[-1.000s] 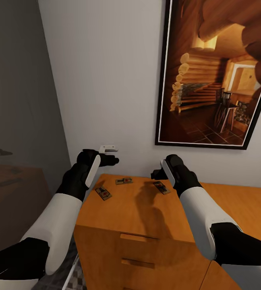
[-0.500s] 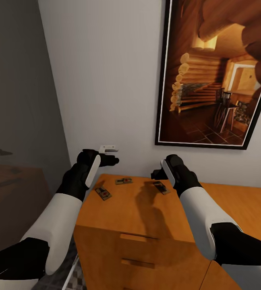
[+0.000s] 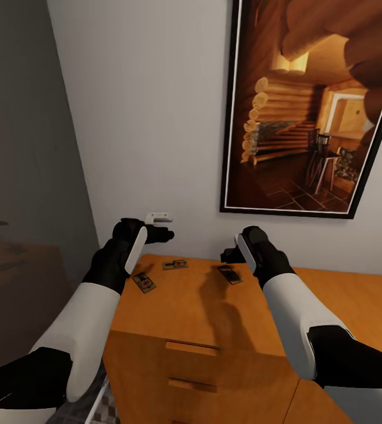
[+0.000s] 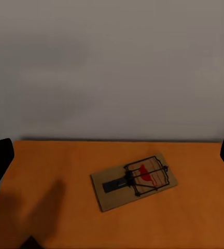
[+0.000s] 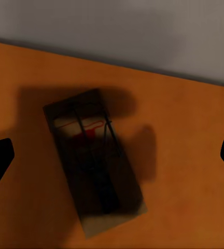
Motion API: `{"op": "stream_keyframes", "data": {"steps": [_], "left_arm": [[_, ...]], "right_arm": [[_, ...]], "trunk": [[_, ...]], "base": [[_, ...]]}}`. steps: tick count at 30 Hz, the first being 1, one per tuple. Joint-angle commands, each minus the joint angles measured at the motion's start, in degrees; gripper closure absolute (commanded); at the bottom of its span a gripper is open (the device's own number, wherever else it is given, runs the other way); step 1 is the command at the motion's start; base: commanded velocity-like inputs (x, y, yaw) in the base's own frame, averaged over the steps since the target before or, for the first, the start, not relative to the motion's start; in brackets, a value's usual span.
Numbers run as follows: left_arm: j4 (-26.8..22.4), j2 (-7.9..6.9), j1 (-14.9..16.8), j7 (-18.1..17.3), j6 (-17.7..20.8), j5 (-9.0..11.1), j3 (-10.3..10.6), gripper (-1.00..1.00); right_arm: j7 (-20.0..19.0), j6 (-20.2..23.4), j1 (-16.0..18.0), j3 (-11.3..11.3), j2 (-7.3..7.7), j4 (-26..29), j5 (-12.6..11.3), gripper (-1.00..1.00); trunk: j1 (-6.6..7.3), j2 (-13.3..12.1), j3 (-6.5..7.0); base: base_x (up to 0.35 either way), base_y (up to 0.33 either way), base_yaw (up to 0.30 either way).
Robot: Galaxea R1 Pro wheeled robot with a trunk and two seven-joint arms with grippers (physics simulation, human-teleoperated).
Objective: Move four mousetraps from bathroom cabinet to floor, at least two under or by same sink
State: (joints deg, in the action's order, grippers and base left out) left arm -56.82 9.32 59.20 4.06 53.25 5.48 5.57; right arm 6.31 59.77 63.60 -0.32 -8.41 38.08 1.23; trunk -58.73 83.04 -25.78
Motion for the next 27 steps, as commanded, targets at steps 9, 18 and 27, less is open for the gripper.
{"op": "stream_keyframes", "data": {"steps": [9, 18, 27], "left_arm": [[-0.04, -0.01, 0.04, 0.43, 0.19, 0.53, 0.05, -1.00], [-0.04, -0.01, 0.04, 0.45, 0.18, 0.53, 0.05, -1.00], [0.00, -0.01, 0.04, 0.49, 0.18, 0.57, 0.05, -1.00]], "right_arm": [[0.10, 0.23, 0.05, -0.03, -0.03, -0.03, 0.09, -1.00], [0.14, 0.23, 0.04, -0.03, -0.16, -0.30, 0.02, -1.00], [0.15, 0.23, 0.04, -0.10, -0.19, -3.29, 0.02, -1.00]], "trunk": [[0.00, 0.04, -0.07], [0.00, 0.04, -0.07], [0.00, 0.04, -0.07]], "base": [[0.000, -0.012, 0.000], [0.000, -0.002, 0.000], [0.000, 0.000, 0.000]]}}
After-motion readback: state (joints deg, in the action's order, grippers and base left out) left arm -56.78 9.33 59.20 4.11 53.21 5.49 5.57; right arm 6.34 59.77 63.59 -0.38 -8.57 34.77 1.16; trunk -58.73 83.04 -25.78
